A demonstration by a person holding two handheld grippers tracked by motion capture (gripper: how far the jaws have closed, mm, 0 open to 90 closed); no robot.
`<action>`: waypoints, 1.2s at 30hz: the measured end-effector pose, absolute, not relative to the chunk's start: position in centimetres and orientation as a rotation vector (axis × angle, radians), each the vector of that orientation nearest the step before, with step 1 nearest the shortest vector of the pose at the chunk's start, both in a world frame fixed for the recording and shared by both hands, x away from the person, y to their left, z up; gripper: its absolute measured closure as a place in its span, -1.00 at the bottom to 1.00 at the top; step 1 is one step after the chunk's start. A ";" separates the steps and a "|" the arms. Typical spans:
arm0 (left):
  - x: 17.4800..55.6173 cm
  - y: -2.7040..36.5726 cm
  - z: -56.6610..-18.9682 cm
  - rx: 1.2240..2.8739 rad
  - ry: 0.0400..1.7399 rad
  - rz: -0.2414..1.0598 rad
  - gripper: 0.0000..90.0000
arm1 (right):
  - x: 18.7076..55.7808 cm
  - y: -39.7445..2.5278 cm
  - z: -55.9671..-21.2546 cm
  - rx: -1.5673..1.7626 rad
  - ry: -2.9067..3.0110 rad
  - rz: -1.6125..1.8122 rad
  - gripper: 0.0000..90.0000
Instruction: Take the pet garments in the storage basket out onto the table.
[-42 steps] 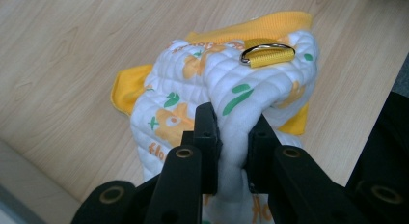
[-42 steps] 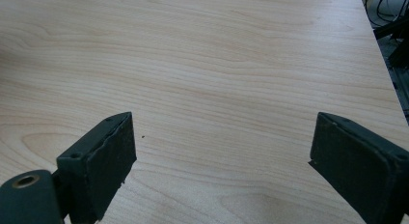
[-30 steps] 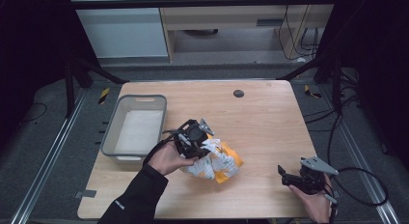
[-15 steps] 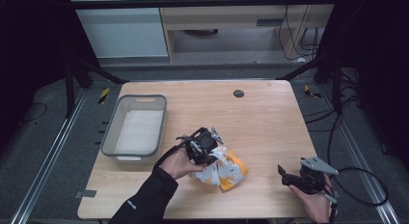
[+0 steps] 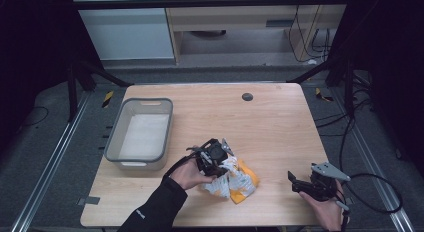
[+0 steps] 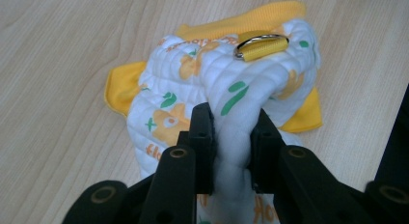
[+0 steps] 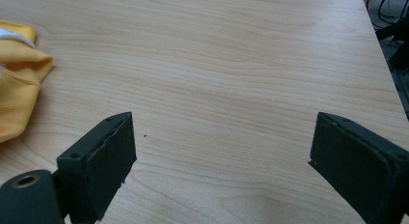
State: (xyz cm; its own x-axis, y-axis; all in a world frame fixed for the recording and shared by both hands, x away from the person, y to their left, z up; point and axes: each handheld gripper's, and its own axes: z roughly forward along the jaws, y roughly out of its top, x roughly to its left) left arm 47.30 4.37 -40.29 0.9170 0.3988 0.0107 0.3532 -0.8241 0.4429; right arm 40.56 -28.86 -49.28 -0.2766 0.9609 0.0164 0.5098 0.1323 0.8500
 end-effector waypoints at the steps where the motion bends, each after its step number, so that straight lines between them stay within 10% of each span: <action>1: 47.3 4.3 -40.6 2.638 0.545 0.142 0.63 | 40.6 -28.9 -49.3 1.412 1.859 1.050 -0.80; 36: 45.7 7.2 -39.5 2.456 0.561 0.232 -0.38 | 40.6 -28.9 -49.4 1.397 1.869 1.031 -0.81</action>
